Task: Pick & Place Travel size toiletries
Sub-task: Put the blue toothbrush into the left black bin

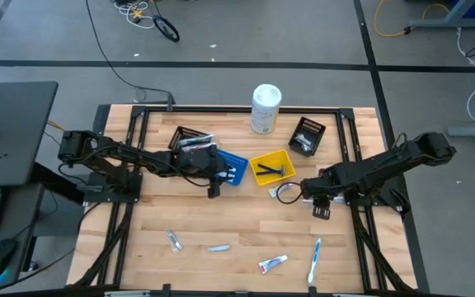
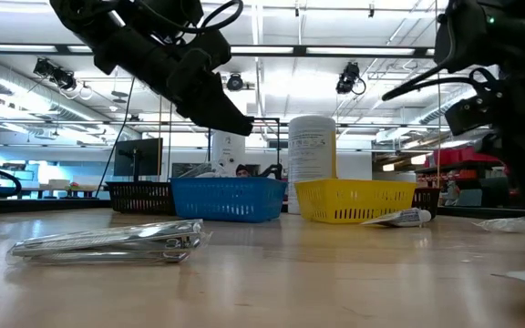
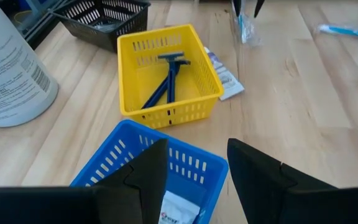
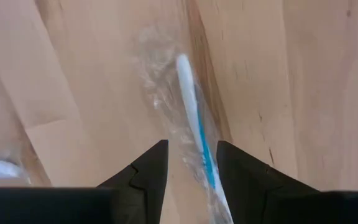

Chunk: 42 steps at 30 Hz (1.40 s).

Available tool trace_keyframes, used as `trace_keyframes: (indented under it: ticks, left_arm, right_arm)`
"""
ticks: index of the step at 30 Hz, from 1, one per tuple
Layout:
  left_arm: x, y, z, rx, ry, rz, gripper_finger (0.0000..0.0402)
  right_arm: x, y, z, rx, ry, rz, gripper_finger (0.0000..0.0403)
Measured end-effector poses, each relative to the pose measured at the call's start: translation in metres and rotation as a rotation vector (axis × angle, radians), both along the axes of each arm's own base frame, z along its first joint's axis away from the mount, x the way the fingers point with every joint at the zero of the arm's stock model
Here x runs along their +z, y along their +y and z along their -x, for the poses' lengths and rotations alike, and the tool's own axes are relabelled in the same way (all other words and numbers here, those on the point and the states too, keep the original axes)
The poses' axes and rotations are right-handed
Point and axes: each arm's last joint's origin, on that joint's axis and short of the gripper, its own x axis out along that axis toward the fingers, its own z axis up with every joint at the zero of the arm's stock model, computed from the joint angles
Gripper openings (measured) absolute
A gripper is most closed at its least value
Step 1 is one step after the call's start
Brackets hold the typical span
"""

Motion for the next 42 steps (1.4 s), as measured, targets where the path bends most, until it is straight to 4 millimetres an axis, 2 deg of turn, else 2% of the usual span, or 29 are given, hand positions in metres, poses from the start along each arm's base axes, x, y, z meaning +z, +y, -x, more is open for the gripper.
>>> trace_keyframes:
  ticks: [15,21,24,28,34,38,42]
  left_arm:
    - [0.003,0.0,-0.002,0.005,-0.035,0.007,0.0176]
    - [0.003,0.0,-0.002,0.005,-0.035,0.006,0.0176]
    - [0.003,0.0,-0.002,0.002,-0.034,-0.001,0.0176]
    - [0.003,0.0,-0.002,0.001,-0.034,-0.003,0.0176]
    - [0.003,0.0,-0.002,0.001,-0.04,-0.003,0.0176]
    - [0.004,0.0,-0.002,0.002,-0.041,-0.001,0.0176]
    - [0.007,0.0,-0.003,0.029,-0.089,0.072,0.0176]
  right_arm:
    - [-0.028,-0.003,0.01,-0.008,-0.025,0.017,0.0141]
    - [-0.031,-0.005,0.009,-0.004,-0.067,0.085,0.009]
    - [-0.03,-0.003,0.004,-0.022,-0.117,0.046,0.0058]
    - [-0.018,0.004,-0.01,-0.041,-0.18,-0.125,0.0033]
    - [0.019,0.014,-0.047,0.022,-0.477,-0.263,0.0029]
    - [0.045,0.017,-0.07,0.217,-0.816,-0.154,0.0028]
    - [0.066,0.014,-0.084,0.353,-1.108,0.125,0.0027]
